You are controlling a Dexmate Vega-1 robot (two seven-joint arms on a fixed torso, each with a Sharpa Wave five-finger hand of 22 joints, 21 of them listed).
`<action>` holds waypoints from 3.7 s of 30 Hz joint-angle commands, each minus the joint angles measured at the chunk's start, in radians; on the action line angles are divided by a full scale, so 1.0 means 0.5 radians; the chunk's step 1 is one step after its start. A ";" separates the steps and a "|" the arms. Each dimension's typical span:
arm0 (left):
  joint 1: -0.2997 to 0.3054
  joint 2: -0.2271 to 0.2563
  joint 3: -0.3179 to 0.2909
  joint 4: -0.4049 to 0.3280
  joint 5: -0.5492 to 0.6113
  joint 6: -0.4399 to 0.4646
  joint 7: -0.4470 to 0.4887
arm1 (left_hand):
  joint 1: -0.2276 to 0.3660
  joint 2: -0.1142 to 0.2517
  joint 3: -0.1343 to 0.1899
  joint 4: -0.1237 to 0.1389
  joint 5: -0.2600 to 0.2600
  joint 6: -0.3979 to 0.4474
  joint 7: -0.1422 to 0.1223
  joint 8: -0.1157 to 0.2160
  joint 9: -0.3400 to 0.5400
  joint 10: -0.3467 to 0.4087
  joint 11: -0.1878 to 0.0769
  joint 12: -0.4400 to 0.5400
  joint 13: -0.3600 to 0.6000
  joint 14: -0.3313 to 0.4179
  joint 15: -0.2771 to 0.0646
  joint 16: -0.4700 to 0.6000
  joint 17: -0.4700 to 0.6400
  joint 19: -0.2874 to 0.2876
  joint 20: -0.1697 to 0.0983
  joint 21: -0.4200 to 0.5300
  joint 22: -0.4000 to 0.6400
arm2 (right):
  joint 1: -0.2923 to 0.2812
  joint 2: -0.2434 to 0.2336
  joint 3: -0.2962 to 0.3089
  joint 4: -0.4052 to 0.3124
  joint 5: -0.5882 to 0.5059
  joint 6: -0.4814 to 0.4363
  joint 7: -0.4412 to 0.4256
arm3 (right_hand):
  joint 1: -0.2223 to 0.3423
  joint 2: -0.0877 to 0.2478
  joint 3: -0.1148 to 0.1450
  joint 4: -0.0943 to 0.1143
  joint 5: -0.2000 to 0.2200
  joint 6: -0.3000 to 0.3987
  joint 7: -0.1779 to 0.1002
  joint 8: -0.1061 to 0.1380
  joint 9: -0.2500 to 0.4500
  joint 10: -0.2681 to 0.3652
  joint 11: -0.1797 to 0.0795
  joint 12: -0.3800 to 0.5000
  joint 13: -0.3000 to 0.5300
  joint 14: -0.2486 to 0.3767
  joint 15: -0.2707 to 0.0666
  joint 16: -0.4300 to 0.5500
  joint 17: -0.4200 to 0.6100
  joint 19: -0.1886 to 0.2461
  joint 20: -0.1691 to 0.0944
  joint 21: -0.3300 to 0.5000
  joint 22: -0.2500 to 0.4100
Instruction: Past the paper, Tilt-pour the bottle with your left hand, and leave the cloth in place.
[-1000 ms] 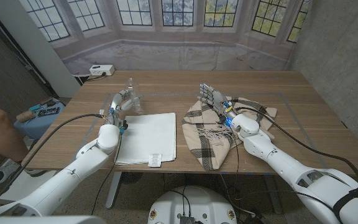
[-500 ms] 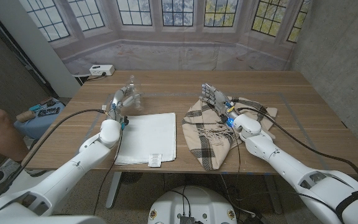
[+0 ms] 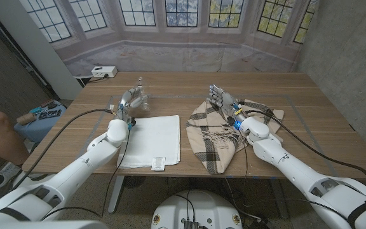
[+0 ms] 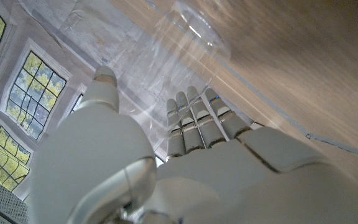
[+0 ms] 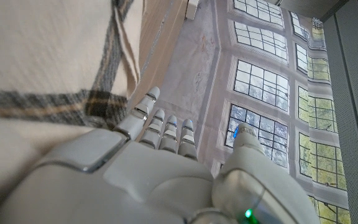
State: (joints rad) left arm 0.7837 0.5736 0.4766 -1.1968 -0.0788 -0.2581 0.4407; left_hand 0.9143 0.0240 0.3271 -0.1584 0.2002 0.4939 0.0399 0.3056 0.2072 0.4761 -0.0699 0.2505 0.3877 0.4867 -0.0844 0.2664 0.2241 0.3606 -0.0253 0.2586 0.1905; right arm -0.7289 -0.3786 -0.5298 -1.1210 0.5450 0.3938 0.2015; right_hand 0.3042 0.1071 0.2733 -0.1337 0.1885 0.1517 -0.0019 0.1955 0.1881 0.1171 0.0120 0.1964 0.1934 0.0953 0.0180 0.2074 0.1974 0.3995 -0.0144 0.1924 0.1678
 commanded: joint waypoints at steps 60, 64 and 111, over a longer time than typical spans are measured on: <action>-0.019 0.000 0.053 0.104 -0.112 -0.131 -0.144 | 0.136 0.072 -0.038 0.002 -0.022 0.006 -0.127 -0.183 0.012 -0.215 0.021 -0.076 -0.012 -0.265 0.140 -0.141 -0.053 -0.152 0.024 -0.071 0.003 | 0.023 -0.025 -0.008 -0.093 -0.052 0.028 -0.024 | 0.006 0.011 0.017 -0.002 -0.001 0.025 -0.003 0.007 0.012 0.006 0.005 0.004 0.011 0.006 0.011 -0.002 0.009 0.020 0.011 0.000 0.006; -0.005 0.008 0.046 0.077 -0.116 -0.124 -0.147 | 0.128 0.060 -0.052 0.008 -0.027 -0.052 -0.126 -0.207 0.011 -0.268 0.026 -0.091 -0.017 -0.303 0.156 -0.154 -0.062 -0.170 0.026 -0.077 0.004 | 0.024 -0.033 -0.008 -0.103 -0.052 0.027 -0.015 | 0.006 0.012 0.017 -0.001 -0.001 0.026 -0.004 0.007 0.012 0.006 0.005 0.004 0.011 0.004 0.009 -0.003 0.009 0.020 0.011 0.000 0.006; 0.150 0.089 -0.040 -0.060 -0.203 -0.181 -0.246 | 0.079 0.057 -0.120 0.032 -0.042 -0.599 -0.440 -0.258 -0.038 -0.770 0.245 -0.131 -0.204 -0.747 0.406 -0.192 -0.104 -0.360 0.151 -0.120 -0.011 | -0.078 -0.067 -0.021 -0.236 -0.072 0.016 -0.066 | 0.007 0.011 0.016 -0.002 -0.001 0.031 -0.009 0.008 0.012 0.004 0.002 0.003 0.011 0.007 0.012 -0.002 0.009 0.021 0.021 0.000 0.006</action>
State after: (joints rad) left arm 0.8505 0.6110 0.4630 -1.2231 -0.1786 -0.3322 0.3258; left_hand 0.9522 0.0528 0.2699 -0.1405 0.1809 0.1926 -0.1720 0.1779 0.1856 0.0937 0.0522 0.1837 0.2877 0.1209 0.1178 0.1700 0.1721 0.1854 0.0537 0.1977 0.1859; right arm -0.7533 -0.4064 -0.5399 -1.2177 0.5140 0.4061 0.1814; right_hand 0.3042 0.1071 0.2733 -0.1337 0.1885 0.1571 -0.0072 0.1955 0.1881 0.1171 0.0121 0.1964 0.1934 0.0953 0.0180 0.2074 0.1974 0.4065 -0.0073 0.1924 0.1677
